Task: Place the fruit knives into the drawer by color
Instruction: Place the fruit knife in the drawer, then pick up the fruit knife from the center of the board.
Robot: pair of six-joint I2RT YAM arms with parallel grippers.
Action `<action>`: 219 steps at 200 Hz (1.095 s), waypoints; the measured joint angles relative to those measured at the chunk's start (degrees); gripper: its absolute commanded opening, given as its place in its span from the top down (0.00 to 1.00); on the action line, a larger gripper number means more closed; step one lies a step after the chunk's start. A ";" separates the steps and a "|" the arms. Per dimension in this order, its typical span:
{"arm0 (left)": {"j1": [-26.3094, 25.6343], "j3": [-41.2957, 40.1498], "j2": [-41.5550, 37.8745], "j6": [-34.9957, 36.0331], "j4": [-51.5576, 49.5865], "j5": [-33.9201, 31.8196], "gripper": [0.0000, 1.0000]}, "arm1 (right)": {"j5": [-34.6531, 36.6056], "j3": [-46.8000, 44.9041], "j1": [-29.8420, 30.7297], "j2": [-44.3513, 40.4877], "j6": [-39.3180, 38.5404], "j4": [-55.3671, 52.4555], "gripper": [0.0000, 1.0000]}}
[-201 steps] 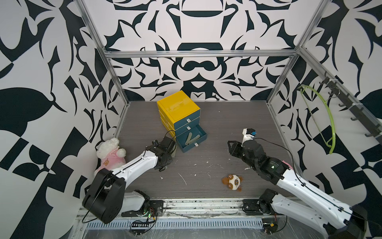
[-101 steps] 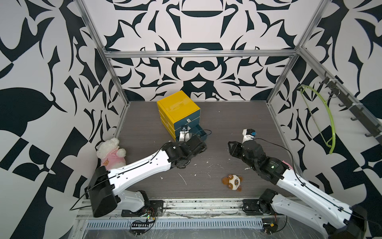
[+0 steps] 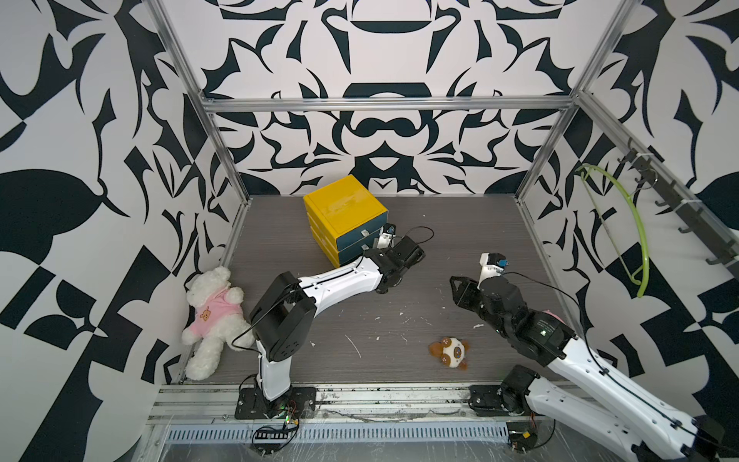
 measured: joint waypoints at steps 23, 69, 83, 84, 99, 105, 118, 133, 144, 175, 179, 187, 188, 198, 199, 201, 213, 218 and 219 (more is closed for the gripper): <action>0.92 0.07 1.57 -0.09 0.20 1.27 0.74 | 0.07 -0.04 0.00 -1.18 0.07 -0.85 0.63; 1.90 1.29 2.67 -0.76 0.50 3.19 0.45 | 0.17 -0.50 0.00 -1.70 0.35 -1.57 0.57; 2.01 1.27 2.67 -1.20 0.74 3.93 0.34 | 0.17 -0.52 0.00 -1.68 0.31 -1.66 0.55; 2.01 1.27 2.67 -1.55 0.85 4.02 0.34 | 0.17 -0.52 0.00 -1.68 0.28 -1.66 0.55; 2.05 1.27 2.43 -1.70 1.03 5.03 0.27 | 0.17 -0.52 0.00 -1.68 0.26 -1.64 0.54; 2.05 1.18 2.14 -2.01 1.14 5.53 0.25 | 0.17 -0.52 0.00 -1.68 0.26 -1.64 0.54; 2.05 0.61 0.66 -2.47 1.49 6.97 0.23 | 0.17 -0.52 0.00 -1.55 0.22 -1.64 0.53; 2.05 -0.52 -2.75 -2.97 1.86 9.18 0.21 | 0.04 -0.52 0.00 -1.22 0.09 -1.62 0.52; 2.05 -1.22 -5.90 -3.39 2.01 10.75 0.20 | -0.13 -0.52 0.00 -0.68 -0.09 -1.57 0.50; 2.05 -5.01 -17.33 -4.37 2.78 15.61 0.18 | -2.89 -0.39 0.00 2.12 -1.88 -0.46 0.50; 2.05 -5.95 -19.10 -4.44 2.82 16.31 0.18 | -3.72 -0.26 0.00 2.80 -2.29 -0.24 0.49; 2.19 -7.80 -22.16 -4.42 2.86 17.49 0.18 | -5.92 0.22 0.00 4.35 -3.58 0.33 0.49; 2.19 -8.00 -22.49 -4.42 2.86 17.62 0.18 | -6.16 0.26 0.00 4.50 -3.72 0.37 0.49; 2.67 -10.75 -26.25 -4.42 2.75 19.39 0.18 | -9.57 1.31 -0.07 6.97 -5.40 1.38 0.49; 2.71 -10.97 -26.53 -4.42 2.69 19.50 0.18 | -9.86 1.42 -0.07 7.19 -5.53 1.46 0.48; 2.95 -11.61 -27.34 -4.39 2.64 19.93 0.18 | -10.80 1.68 -0.07 7.87 -6.05 1.64 0.49; 4.70 -14.91 -30.71 -4.39 1.77 21.81 0.20 | -15.50 3.50 -0.15 11.34 -8.31 2.99 0.48; 5.79 -16.31 -31.85 -4.39 1.55 22.71 0.21 | -17.66 4.46 -0.20 13.07 -9.51 3.37 0.49; 5.99 -16.52 -32.00 -4.39 1.51 22.82 0.21 | -17.94 4.59 -0.20 13.27 -9.64 3.43 0.49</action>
